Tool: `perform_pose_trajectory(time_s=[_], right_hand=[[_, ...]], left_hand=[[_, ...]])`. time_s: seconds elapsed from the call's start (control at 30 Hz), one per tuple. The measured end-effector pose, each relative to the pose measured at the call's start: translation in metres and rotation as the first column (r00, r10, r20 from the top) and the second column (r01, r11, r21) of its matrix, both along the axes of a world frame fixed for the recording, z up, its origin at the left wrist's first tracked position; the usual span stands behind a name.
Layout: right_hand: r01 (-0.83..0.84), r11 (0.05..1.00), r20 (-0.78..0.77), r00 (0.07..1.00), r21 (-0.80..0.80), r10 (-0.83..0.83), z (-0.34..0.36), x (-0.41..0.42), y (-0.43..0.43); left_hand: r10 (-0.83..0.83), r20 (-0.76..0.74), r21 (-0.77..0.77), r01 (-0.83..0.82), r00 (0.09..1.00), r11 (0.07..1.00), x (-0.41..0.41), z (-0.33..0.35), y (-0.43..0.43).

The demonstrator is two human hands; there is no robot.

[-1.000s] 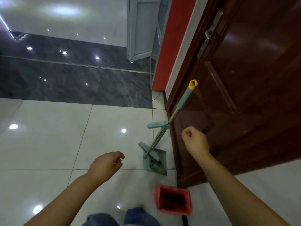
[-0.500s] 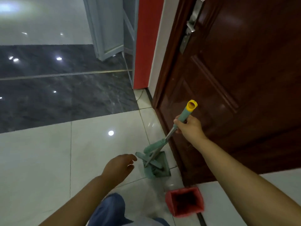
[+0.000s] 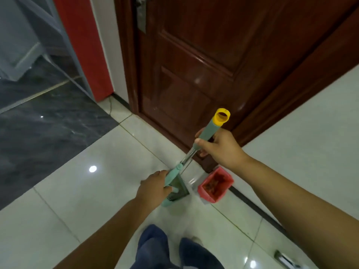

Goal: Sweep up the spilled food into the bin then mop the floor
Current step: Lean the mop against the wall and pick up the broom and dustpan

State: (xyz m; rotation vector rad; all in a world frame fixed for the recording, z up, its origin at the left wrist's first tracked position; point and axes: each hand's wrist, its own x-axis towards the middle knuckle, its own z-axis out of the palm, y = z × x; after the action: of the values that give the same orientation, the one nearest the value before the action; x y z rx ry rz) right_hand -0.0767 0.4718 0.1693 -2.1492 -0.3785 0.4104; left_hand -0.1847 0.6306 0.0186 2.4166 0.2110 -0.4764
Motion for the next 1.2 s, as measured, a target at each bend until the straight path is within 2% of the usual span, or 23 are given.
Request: perform_pose_trajectory(time_s=[0.13, 0.3, 0.63, 0.87, 1.2], right_hand=[[0.069, 0.997, -0.049, 0.996, 0.022, -0.068, 0.004, -0.024, -0.036], [0.144, 0.988, -0.099, 0.985, 0.050, -0.139, 0.007, -0.054, -0.101], [0.381, 0.916, -0.163, 0.919, 0.126, -0.360, -0.005, -0.136, -0.300], [0.566, 0.810, -0.150, 0.824, 0.155, -0.547, -0.003, -0.194, -0.431], [0.739, 0.668, -0.065, 0.673, 0.086, -0.737, -0.001, -0.204, -0.531]], left_hand=[[-0.082, -0.086, -0.036, 0.079, 0.993, 0.996, -0.010, 0.000, -0.025], [-0.241, -0.080, -0.032, 0.240, 0.967, 0.970, -0.025, 0.003, -0.076], [-0.455, -0.131, -0.052, 0.452, 0.881, 0.890, -0.065, 0.014, -0.251], [-0.628, -0.119, 0.021, 0.634, 0.769, 0.773, -0.072, 0.020, -0.384], [-0.822, -0.021, 0.183, 0.810, 0.570, 0.557, -0.035, 0.017, -0.509]])
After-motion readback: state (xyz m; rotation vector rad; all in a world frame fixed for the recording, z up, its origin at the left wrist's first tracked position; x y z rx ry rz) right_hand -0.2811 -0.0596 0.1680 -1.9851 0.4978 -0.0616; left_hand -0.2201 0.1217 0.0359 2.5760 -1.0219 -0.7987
